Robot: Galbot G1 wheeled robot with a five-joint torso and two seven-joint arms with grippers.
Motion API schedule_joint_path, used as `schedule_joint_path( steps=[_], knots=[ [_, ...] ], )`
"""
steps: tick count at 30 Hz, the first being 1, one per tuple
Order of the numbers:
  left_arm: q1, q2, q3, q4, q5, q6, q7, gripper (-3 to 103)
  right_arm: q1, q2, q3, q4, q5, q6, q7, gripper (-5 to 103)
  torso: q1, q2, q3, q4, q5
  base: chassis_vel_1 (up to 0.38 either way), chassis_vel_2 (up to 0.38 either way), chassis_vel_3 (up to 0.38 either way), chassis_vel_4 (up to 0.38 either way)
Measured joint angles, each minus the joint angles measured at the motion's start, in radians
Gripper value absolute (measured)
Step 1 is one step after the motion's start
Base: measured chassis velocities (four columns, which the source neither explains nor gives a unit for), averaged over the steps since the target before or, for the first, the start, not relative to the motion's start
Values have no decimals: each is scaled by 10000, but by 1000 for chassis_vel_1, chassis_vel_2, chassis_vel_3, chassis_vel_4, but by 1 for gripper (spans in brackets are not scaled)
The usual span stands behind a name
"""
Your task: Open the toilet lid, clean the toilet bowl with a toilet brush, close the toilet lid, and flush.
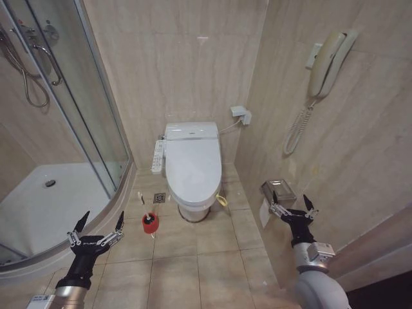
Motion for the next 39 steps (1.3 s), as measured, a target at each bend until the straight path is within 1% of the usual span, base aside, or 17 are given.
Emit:
schedule_joint_path(
  steps=[39],
  knots=[
    [-3, 0, 0, 0, 0, 0, 0, 100, 2, 0, 0, 0, 0, 0, 0, 100, 7, -2, 3, 0, 0, 3, 0, -1, 1]
  ],
)
